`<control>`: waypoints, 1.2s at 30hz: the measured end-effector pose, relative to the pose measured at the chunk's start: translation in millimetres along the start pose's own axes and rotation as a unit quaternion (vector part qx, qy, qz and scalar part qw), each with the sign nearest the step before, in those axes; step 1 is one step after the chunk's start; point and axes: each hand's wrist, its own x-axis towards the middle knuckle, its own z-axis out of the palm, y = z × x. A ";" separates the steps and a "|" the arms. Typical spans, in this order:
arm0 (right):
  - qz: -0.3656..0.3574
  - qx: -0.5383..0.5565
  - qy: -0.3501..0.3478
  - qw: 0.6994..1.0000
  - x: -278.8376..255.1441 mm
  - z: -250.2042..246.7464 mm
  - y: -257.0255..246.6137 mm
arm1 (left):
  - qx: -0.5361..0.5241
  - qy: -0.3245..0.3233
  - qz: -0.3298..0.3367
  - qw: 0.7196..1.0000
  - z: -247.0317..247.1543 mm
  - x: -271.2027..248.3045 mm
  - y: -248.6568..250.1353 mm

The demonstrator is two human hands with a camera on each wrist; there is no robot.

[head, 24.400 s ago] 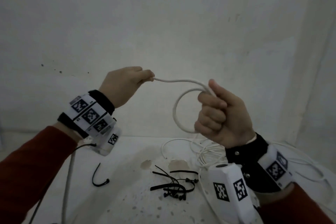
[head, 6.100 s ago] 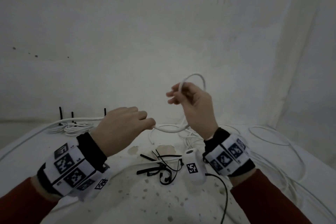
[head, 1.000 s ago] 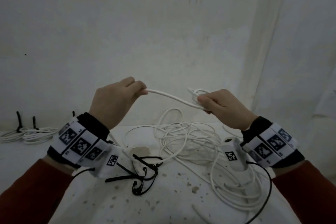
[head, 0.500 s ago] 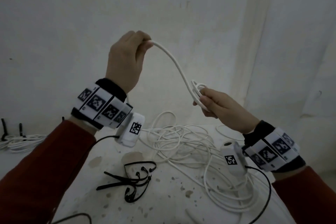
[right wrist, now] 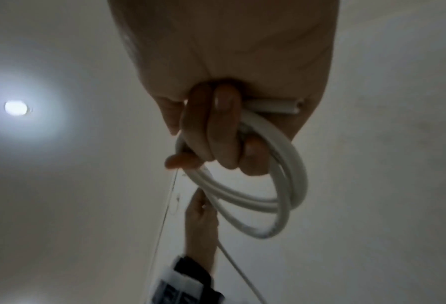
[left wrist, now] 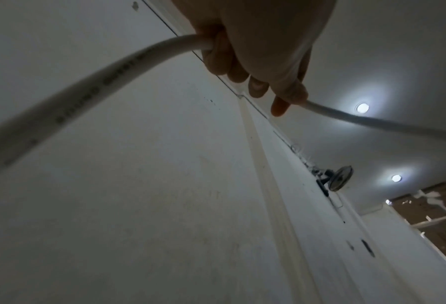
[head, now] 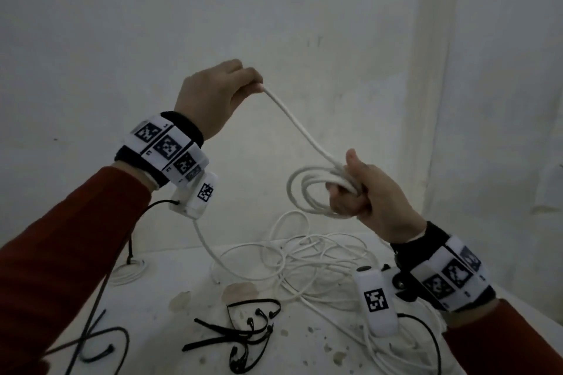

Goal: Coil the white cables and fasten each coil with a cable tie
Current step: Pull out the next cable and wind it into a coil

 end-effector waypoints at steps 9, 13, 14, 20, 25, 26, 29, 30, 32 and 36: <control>-0.115 0.324 0.036 0.938 23.7 8.1 -31.0 | -0.086 -0.030 -0.069 0.993 13.4 -50.2 -4.4; -0.165 0.415 0.042 0.894 28.8 4.1 -28.0 | -0.113 -0.041 -0.105 0.987 21.1 -77.6 3.1; -0.176 0.439 0.043 0.880 30.6 5.0 -26.6 | -0.095 -0.057 -0.087 0.990 22.5 -84.0 7.5; -0.225 0.483 0.115 0.839 53.7 18.4 -21.8 | 0.024 -0.138 0.073 0.987 19.4 -100.2 50.3; -0.204 0.034 0.251 0.946 66.1 28.1 6.9 | 0.044 -0.113 0.110 0.986 5.1 -99.6 59.3; -0.200 -0.070 0.234 0.949 65.1 29.6 14.4 | 0.043 -0.121 0.108 0.986 0.8 -100.0 56.8; -0.139 -0.312 0.131 0.931 58.5 34.2 31.7 | 0.046 -0.149 0.100 0.983 -11.5 -101.5 48.5; -0.105 -0.359 0.090 0.923 55.3 36.0 33.6 | 0.044 -0.153 0.096 0.983 -13.8 -102.3 46.7; -0.050 -0.369 0.012 0.928 48.3 39.5 34.3 | 0.030 -0.151 0.079 0.985 -16.3 -104.5 45.3; 0.022 -0.227 -0.069 0.971 37.6 44.5 28.3 | -0.050 -0.119 -0.015 0.991 -16.1 -108.8 50.2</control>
